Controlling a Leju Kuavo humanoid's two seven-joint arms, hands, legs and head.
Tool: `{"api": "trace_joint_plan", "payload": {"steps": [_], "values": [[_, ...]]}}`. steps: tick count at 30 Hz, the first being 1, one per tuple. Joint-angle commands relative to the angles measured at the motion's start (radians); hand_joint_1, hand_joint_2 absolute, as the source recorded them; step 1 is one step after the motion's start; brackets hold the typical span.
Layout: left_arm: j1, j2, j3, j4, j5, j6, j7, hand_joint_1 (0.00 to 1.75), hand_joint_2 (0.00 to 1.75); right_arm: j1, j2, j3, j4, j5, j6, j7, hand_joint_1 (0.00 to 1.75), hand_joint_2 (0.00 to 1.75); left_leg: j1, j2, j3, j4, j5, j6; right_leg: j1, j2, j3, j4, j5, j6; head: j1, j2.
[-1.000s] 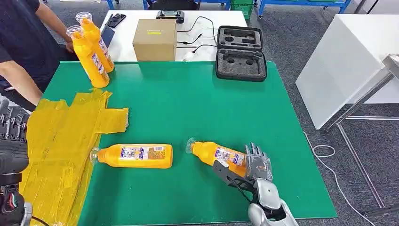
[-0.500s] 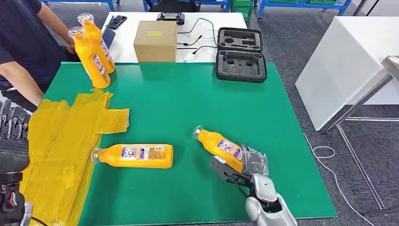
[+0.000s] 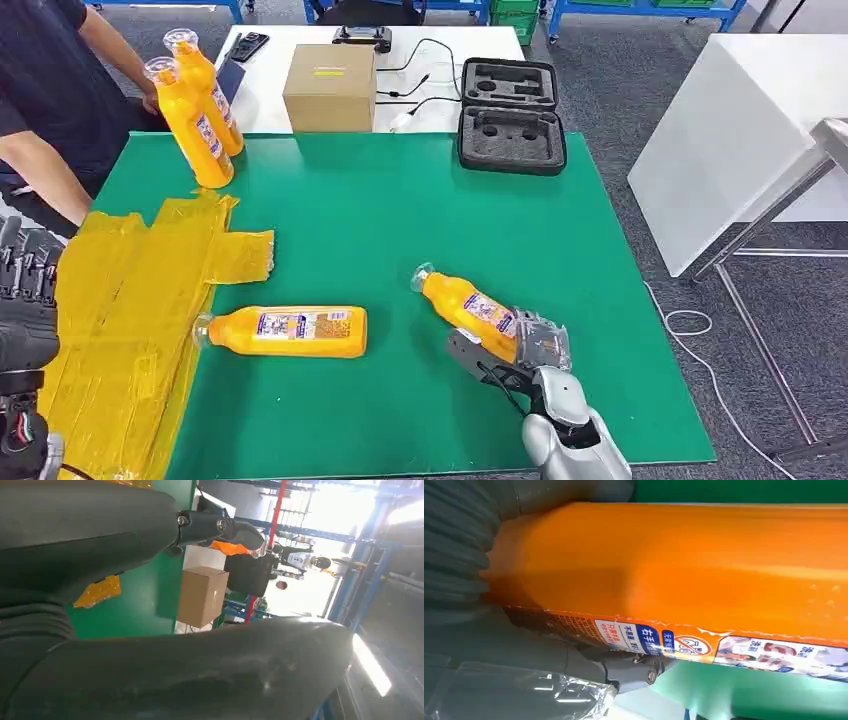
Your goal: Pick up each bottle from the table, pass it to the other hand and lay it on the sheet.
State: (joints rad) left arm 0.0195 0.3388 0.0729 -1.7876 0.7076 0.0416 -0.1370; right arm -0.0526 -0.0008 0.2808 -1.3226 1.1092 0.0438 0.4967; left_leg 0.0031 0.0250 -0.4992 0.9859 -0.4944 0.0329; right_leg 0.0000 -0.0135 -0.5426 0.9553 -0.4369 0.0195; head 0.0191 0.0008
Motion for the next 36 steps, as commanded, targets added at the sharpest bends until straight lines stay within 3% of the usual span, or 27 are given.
{"api": "trace_joint_plan", "payload": {"steps": [1, 6, 13, 19, 20, 36], "values": [[0.065, -0.023, 0.046, -0.027, -0.006, -0.011, -0.017, 0.00, 0.00, 0.107, -0.041, -0.021, -0.296, -0.198, -0.033, -0.038, 1.75, 1.75, -0.001, -0.002, -0.001, -0.001, 0.000, -0.002, -0.002, 0.001, -0.002, 0.001, -0.001, 0.000, 0.000, 0.000], [0.075, -0.034, 0.043, -0.040, -0.020, -0.010, -0.017, 0.00, 0.00, 0.115, -0.050, -0.017, -0.333, -0.208, -0.044, -0.050, 1.75, 1.75, -0.001, -0.002, -0.006, 0.000, 0.000, -0.001, -0.001, 0.000, -0.005, 0.001, 0.000, 0.000, 0.000, 0.000], [0.167, -0.098, 0.008, -0.111, -0.101, -0.038, -0.055, 0.00, 0.00, 0.136, -0.126, 0.085, -0.636, -0.273, -0.177, -0.145, 1.75, 1.75, -0.003, -0.002, -0.008, 0.000, -0.001, -0.001, -0.003, 0.001, -0.008, 0.003, -0.002, 0.000, 0.000, 0.000], [0.166, -0.117, -0.093, -0.152, -0.129, -0.010, -0.076, 0.00, 0.00, -0.043, -0.078, 0.267, -0.543, -0.225, -0.222, -0.157, 1.75, 1.75, -0.003, 0.001, -0.007, -0.001, 0.000, -0.002, -0.003, 0.005, -0.009, 0.001, 0.000, 0.000, 0.000, 0.000], [0.158, -0.106, -0.110, -0.147, -0.125, -0.002, -0.077, 0.00, 1.75, -0.078, -0.065, 0.301, -0.514, -0.228, -0.227, -0.155, 1.75, 1.75, -0.002, 0.001, -0.009, -0.001, 0.000, -0.002, -0.002, 0.004, -0.010, 0.001, 0.001, 0.000, 0.000, 0.000], [0.113, -0.103, -0.230, -0.176, -0.092, 0.018, -0.074, 0.00, 1.75, -0.270, 0.104, 0.484, -0.234, -0.161, -0.187, -0.078, 1.75, 1.75, -0.002, -0.001, -0.008, -0.001, 0.001, -0.003, -0.002, 0.002, -0.010, 0.004, 0.000, 0.000, 0.000, 0.000]]}}
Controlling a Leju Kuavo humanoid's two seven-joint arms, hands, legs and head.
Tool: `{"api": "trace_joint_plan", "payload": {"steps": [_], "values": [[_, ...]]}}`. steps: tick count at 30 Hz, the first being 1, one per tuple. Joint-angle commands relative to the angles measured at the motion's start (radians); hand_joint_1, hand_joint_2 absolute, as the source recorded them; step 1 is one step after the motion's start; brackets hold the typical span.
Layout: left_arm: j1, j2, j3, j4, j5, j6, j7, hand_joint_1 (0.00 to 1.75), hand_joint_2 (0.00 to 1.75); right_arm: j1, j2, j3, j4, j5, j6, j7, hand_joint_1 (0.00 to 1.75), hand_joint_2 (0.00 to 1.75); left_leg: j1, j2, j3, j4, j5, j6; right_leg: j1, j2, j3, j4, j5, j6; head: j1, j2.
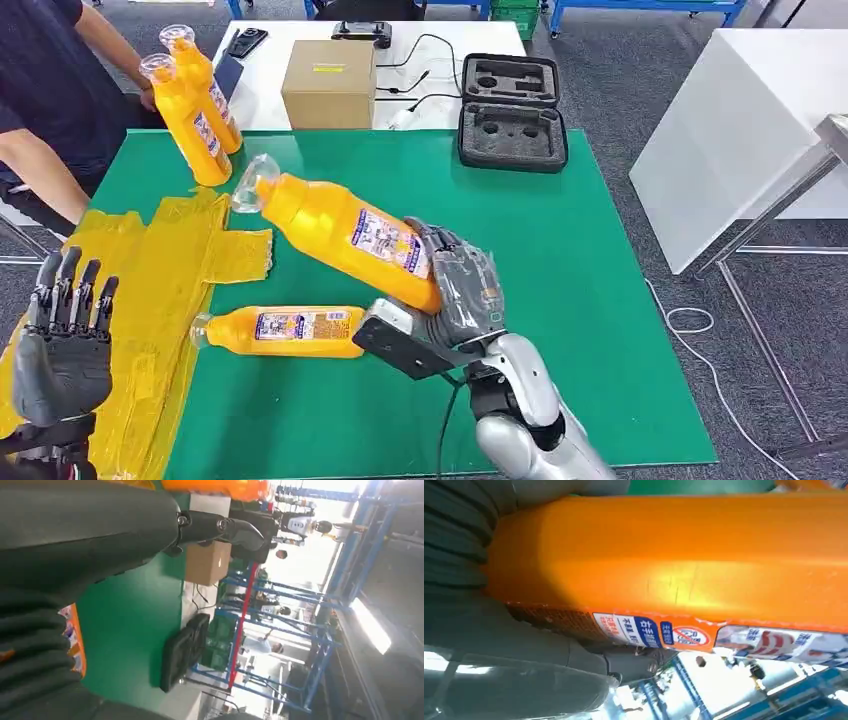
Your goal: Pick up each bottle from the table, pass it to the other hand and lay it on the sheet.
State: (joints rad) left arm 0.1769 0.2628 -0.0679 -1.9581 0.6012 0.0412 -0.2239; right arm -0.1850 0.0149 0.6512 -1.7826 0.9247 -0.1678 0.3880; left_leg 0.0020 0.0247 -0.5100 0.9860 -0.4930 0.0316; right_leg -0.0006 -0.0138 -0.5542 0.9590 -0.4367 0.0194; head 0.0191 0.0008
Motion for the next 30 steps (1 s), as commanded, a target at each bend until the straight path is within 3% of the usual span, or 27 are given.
{"api": "trace_joint_plan", "payload": {"steps": [1, 7, 14, 28, 30], "values": [[-0.045, -0.027, -0.092, -0.006, 0.014, 0.020, 0.012, 0.00, 1.75, -0.143, 0.093, 0.116, 0.236, 0.027, 0.023, 0.034, 1.75, 1.75, -0.001, 0.000, 0.003, -0.002, 0.000, -0.003, -0.002, 0.003, 0.001, 0.000, 0.000, -0.001, 0.000, 0.000], [-0.044, -0.027, -0.092, -0.006, 0.022, 0.026, 0.011, 0.00, 1.75, -0.152, 0.093, 0.124, 0.243, 0.029, 0.019, 0.040, 1.75, 1.75, 0.000, -0.002, 0.001, -0.001, 0.000, -0.002, -0.001, 0.000, 0.000, 0.000, 0.000, 0.000, 0.000, 0.000], [-0.033, -0.015, -0.089, -0.032, 0.140, 0.024, 0.034, 0.00, 1.75, -0.209, 0.162, 0.170, 0.315, 0.113, 0.008, 0.074, 1.75, 1.75, -0.001, 0.000, 0.000, -0.001, 0.000, -0.001, -0.001, 0.002, -0.001, 0.001, 0.000, 0.000, 0.000, 0.000], [-0.030, -0.002, -0.106, -0.032, 0.191, 0.028, 0.039, 0.00, 1.75, -0.206, 0.161, 0.176, 0.305, 0.159, -0.045, 0.080, 1.75, 1.75, 0.000, -0.001, 0.000, -0.001, 0.000, -0.002, -0.001, 0.001, -0.001, 0.001, 0.000, 0.000, 0.000, 0.000], [-0.028, -0.007, -0.105, -0.033, 0.201, 0.029, 0.038, 0.00, 1.75, -0.193, 0.160, 0.169, 0.294, 0.160, -0.105, 0.056, 1.75, 1.75, 0.000, -0.001, -0.001, -0.001, 0.000, -0.002, -0.001, 0.000, -0.001, 0.001, 0.000, 0.000, 0.000, 0.000]]}}
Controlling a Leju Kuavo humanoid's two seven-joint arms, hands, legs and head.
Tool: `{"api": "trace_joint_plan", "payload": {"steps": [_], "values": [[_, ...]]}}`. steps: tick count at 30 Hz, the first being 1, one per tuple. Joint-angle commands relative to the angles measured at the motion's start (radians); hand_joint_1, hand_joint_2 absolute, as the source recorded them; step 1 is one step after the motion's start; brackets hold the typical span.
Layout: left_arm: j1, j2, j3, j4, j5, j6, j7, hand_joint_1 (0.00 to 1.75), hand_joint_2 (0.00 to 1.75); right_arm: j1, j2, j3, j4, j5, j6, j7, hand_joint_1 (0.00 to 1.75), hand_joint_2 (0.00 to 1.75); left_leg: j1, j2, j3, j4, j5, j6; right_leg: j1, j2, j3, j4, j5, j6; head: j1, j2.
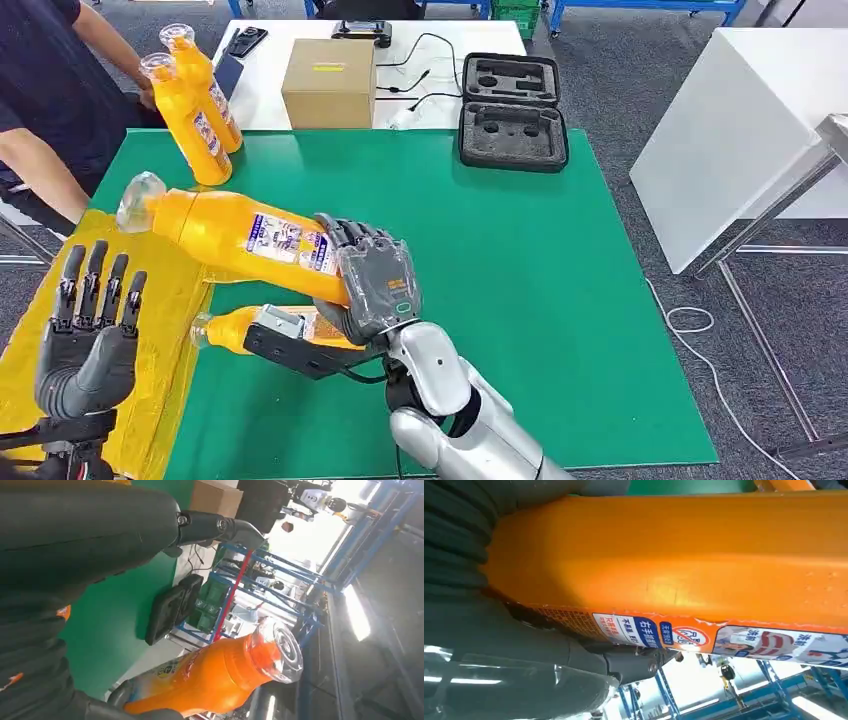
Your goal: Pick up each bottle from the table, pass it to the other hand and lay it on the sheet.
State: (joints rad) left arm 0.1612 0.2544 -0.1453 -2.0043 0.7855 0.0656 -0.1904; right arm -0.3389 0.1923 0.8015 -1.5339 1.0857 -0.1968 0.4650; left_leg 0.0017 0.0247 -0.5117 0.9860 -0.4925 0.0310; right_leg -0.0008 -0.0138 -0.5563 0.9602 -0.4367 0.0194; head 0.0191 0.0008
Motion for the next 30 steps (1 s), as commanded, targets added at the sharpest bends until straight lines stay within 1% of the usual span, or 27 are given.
{"api": "trace_joint_plan", "payload": {"steps": [1, 5, 7, 10, 12, 13, 14, 16, 20, 22, 26, 30], "values": [[-0.009, 0.001, -0.027, 0.011, 0.027, 0.002, 0.007, 0.00, 1.75, -0.035, -0.019, 0.018, 0.045, -0.006, -0.090, -0.029, 1.75, 1.75, 0.000, -0.002, 0.002, -0.001, 0.000, -0.002, -0.001, 0.001, 0.002, 0.000, -0.001, 0.000, 0.000, 0.000], [0.025, 0.003, -0.019, -0.008, 0.106, -0.019, 0.029, 0.00, 1.75, -0.009, -0.029, 0.035, 0.034, -0.034, -0.134, -0.074, 1.75, 1.75, 0.000, -0.001, 0.002, -0.001, 0.000, -0.002, 0.000, 0.001, 0.002, -0.001, 0.000, 0.000, 0.000, 0.000], [0.023, 0.001, -0.019, -0.005, 0.109, -0.021, 0.030, 0.00, 1.75, -0.004, -0.029, 0.050, 0.033, -0.044, -0.138, -0.074, 1.75, 1.75, 0.000, -0.001, 0.003, -0.002, -0.001, -0.002, -0.001, 0.002, 0.002, -0.001, -0.001, 0.000, 0.000, 0.000], [0.015, 0.004, -0.026, 0.002, 0.120, -0.026, 0.036, 0.00, 1.75, -0.008, -0.028, 0.063, 0.039, -0.061, -0.131, -0.073, 1.75, 1.75, 0.000, -0.001, 0.001, -0.001, 0.000, -0.001, 0.000, 0.000, 0.001, -0.001, 0.000, 0.000, 0.000, 0.000], [0.001, 0.014, -0.036, 0.012, 0.139, -0.035, 0.042, 0.00, 1.75, -0.022, -0.026, 0.084, 0.060, -0.069, -0.123, -0.068, 1.75, 1.75, 0.000, -0.002, 0.002, -0.001, 0.000, -0.001, 0.000, 0.001, 0.001, -0.001, 0.000, 0.000, 0.000, 0.000], [-0.028, 0.014, -0.047, 0.030, 0.147, -0.037, 0.045, 0.00, 1.75, -0.096, -0.062, 0.127, 0.111, -0.115, -0.101, -0.070, 1.75, 1.75, -0.001, -0.002, 0.002, -0.001, 0.000, -0.002, -0.001, 0.001, 0.002, 0.000, -0.001, -0.001, 0.000, 0.000], [-0.046, 0.013, -0.054, 0.038, 0.149, -0.038, 0.046, 0.00, 1.75, -0.124, -0.065, 0.130, 0.152, -0.143, -0.115, -0.086, 1.75, 1.75, 0.000, -0.002, 0.002, -0.001, 0.000, -0.002, -0.001, 0.001, 0.001, 0.000, 0.000, 0.000, 0.000, 0.000], [-0.073, 0.004, -0.067, 0.048, 0.152, -0.033, 0.054, 0.00, 1.75, -0.146, -0.056, 0.135, 0.194, -0.167, -0.120, -0.101, 1.75, 1.75, -0.001, -0.003, 0.003, -0.001, 0.001, -0.003, -0.001, 0.001, 0.002, 0.000, 0.000, -0.001, 0.000, 0.000], [-0.100, -0.012, -0.080, 0.049, 0.129, -0.006, 0.054, 0.00, 1.75, -0.156, -0.047, 0.166, 0.184, -0.179, -0.103, -0.088, 1.75, 1.75, -0.001, -0.005, 0.002, -0.002, 0.002, -0.003, -0.001, -0.002, 0.001, -0.001, 0.000, 0.000, 0.000, 0.000], [-0.102, -0.012, -0.081, 0.049, 0.127, -0.004, 0.054, 0.00, 1.75, -0.157, -0.047, 0.168, 0.182, -0.181, -0.100, -0.086, 1.75, 1.75, 0.000, -0.002, 0.001, 0.000, 0.001, -0.002, 0.000, 0.000, 0.000, 0.000, 0.000, 0.000, 0.000, 0.000], [-0.106, -0.010, -0.083, 0.049, 0.112, 0.003, 0.045, 0.00, 1.75, -0.162, -0.045, 0.176, 0.178, -0.184, -0.091, -0.076, 1.75, 1.75, -0.001, -0.003, 0.003, -0.002, 0.001, -0.003, -0.001, 0.000, 0.002, 0.000, -0.001, 0.000, 0.000, 0.000], [-0.121, -0.014, -0.091, 0.052, 0.098, 0.010, 0.039, 0.00, 1.75, -0.170, -0.036, 0.184, 0.184, -0.186, -0.085, -0.068, 1.75, 1.75, 0.000, -0.003, 0.002, -0.001, 0.001, -0.002, -0.001, 0.000, 0.001, 0.000, 0.000, 0.000, 0.000, 0.000]]}}
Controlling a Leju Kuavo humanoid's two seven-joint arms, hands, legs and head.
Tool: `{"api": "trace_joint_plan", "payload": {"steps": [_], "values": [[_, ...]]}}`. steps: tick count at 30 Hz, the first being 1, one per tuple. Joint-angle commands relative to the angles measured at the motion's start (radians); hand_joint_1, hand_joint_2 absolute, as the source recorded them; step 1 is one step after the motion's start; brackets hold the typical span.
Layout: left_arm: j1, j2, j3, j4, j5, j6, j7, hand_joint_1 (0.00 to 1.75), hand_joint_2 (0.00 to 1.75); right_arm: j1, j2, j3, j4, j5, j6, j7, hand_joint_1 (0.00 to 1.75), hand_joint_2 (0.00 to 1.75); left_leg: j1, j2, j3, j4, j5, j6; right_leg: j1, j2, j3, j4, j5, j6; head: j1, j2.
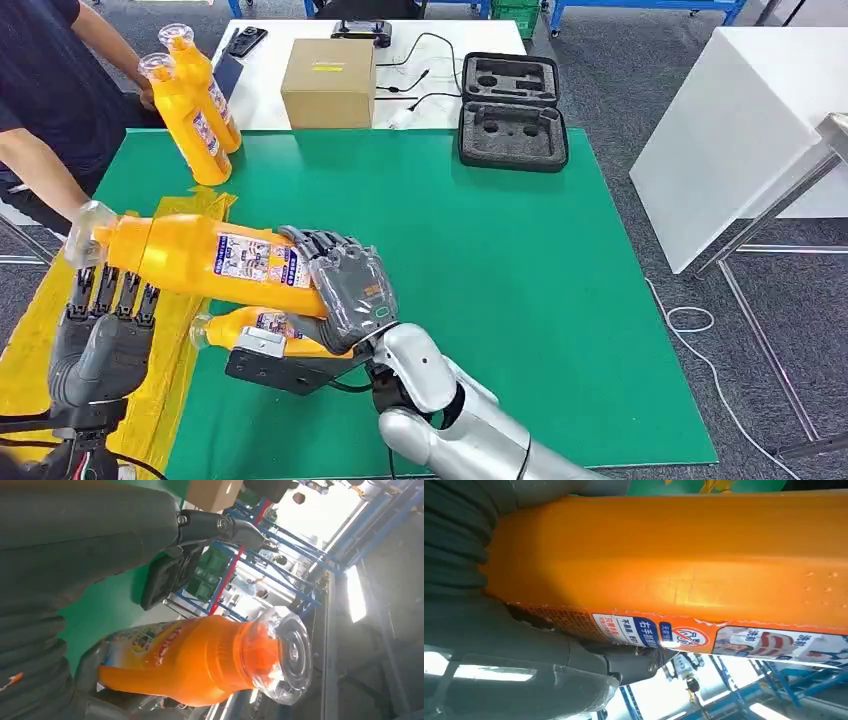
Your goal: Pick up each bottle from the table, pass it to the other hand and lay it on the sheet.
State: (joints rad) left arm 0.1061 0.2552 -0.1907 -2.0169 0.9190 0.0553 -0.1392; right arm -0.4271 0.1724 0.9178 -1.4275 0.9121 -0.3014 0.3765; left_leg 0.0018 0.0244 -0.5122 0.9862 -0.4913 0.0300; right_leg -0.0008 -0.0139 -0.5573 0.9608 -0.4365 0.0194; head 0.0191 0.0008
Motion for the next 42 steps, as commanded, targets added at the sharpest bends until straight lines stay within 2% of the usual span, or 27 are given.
{"api": "trace_joint_plan", "payload": {"steps": [1, 4, 5, 6, 18, 19, 21, 27, 29, 34, 35, 36, 37, 42], "values": [[-0.065, -0.014, -0.046, 0.065, -0.035, 0.020, -0.012, 0.00, 1.75, -0.082, -0.016, 0.067, 0.078, -0.012, 0.020, 0.020, 1.75, 1.75, 0.000, -0.002, 0.002, -0.001, 0.000, -0.001, -0.001, 0.000, 0.002, -0.001, 0.000, 0.000, 0.000, 0.000], [-0.087, -0.022, -0.058, 0.070, -0.050, 0.029, -0.014, 0.00, 1.75, -0.097, 0.000, 0.079, 0.088, -0.009, 0.029, 0.027, 1.75, 1.75, -0.001, -0.003, 0.003, -0.002, 0.000, -0.002, -0.001, 0.000, 0.003, -0.001, -0.001, 0.000, 0.000, 0.000], [-0.161, -0.031, -0.108, 0.107, -0.052, 0.048, 0.004, 0.00, 1.75, -0.133, 0.044, 0.119, 0.114, -0.019, 0.076, 0.056, 1.75, 1.75, -0.001, -0.003, 0.002, -0.001, 0.000, -0.002, -0.001, 0.000, 0.002, 0.000, -0.001, 0.000, 0.000, 0.000], [-0.174, -0.035, -0.117, 0.113, -0.051, 0.053, 0.007, 0.00, 1.75, -0.137, 0.050, 0.121, 0.117, -0.024, 0.082, 0.063, 1.75, 1.75, -0.001, -0.003, 0.002, -0.001, 0.000, -0.002, -0.001, -0.001, 0.002, 0.000, -0.001, 0.000, 0.000, 0.000], [-0.196, -0.053, -0.138, 0.117, -0.046, 0.070, 0.014, 0.00, 1.75, -0.147, 0.057, 0.128, 0.108, -0.030, 0.087, 0.071, 1.75, 1.75, 0.000, -0.002, 0.000, 0.000, 0.001, -0.001, 0.000, 0.000, 0.000, 0.000, 0.000, 0.000, 0.000, 0.000], [-0.201, -0.062, -0.146, 0.116, -0.044, 0.073, 0.017, 0.00, 1.75, -0.113, 0.087, 0.098, 0.096, -0.010, 0.076, 0.115, 1.75, 1.75, 0.000, -0.003, 0.001, 0.000, 0.001, -0.002, -0.001, -0.001, 0.001, 0.000, -0.001, 0.000, 0.000, 0.000], [-0.232, -0.087, -0.172, 0.121, -0.037, 0.083, 0.032, 0.00, 1.75, -0.121, 0.119, 0.061, 0.104, 0.016, 0.128, 0.145, 1.75, 1.75, -0.001, -0.005, 0.001, 0.000, 0.001, -0.002, -0.001, -0.002, 0.001, 0.001, -0.001, 0.000, 0.000, 0.000], [-0.269, -0.129, -0.193, 0.120, -0.026, 0.123, 0.061, 0.00, 1.75, -0.169, 0.141, -0.036, 0.163, 0.018, 0.197, 0.097, 1.75, 1.75, -0.001, -0.006, -0.001, 0.001, 0.001, -0.002, -0.001, -0.004, 0.000, 0.001, -0.001, 0.000, 0.000, 0.000], [-0.255, -0.136, -0.186, 0.114, -0.026, 0.128, 0.061, 0.00, 1.75, -0.160, 0.138, -0.057, 0.143, 0.022, 0.226, 0.087, 1.75, 1.75, -0.001, -0.003, -0.001, 0.000, 0.001, -0.001, -0.001, -0.001, -0.001, 0.001, 0.000, 0.000, 0.000, 0.000], [-0.250, -0.156, -0.169, 0.097, -0.005, 0.115, 0.064, 0.02, 1.75, -0.145, 0.130, -0.090, 0.135, 0.025, 0.277, 0.085, 1.75, 1.75, 0.000, -0.004, 0.000, 0.000, 0.001, -0.001, 0.000, -0.002, 0.000, 0.000, -0.001, 0.000, 0.000, 0.000], [-0.248, -0.163, -0.165, 0.091, 0.007, 0.112, 0.068, 0.56, 1.75, -0.149, 0.131, -0.094, 0.142, 0.023, 0.285, 0.082, 1.75, 1.75, -0.001, -0.006, 0.001, 0.000, 0.001, -0.002, -0.001, -0.003, 0.002, 0.000, -0.002, 0.000, 0.000, 0.000], [-0.248, -0.165, -0.166, 0.089, 0.006, 0.113, 0.068, 1.55, 1.75, -0.151, 0.131, -0.096, 0.143, 0.022, 0.286, 0.082, 1.75, 1.75, 0.000, -0.004, 0.000, 0.000, 0.001, -0.001, 0.000, -0.002, 0.000, 0.000, -0.001, 0.000, 0.000, 0.000], [-0.248, -0.179, -0.158, 0.079, 0.003, 0.113, 0.063, 1.75, 1.75, -0.154, 0.132, -0.105, 0.150, 0.022, 0.290, 0.081, 1.75, 1.75, -0.001, -0.005, 0.002, 0.000, 0.000, -0.002, -0.001, -0.002, 0.002, 0.000, -0.001, 0.000, 0.000, 0.000], [-0.255, -0.204, -0.150, 0.057, 0.000, 0.117, 0.073, 1.75, 1.75, -0.185, 0.164, -0.131, 0.228, 0.025, 0.307, 0.077, 1.75, 1.75, 0.000, -0.004, -0.001, 0.001, 0.001, -0.002, -0.001, -0.001, -0.001, 0.001, 0.000, 0.000, 0.000, 0.000]]}}
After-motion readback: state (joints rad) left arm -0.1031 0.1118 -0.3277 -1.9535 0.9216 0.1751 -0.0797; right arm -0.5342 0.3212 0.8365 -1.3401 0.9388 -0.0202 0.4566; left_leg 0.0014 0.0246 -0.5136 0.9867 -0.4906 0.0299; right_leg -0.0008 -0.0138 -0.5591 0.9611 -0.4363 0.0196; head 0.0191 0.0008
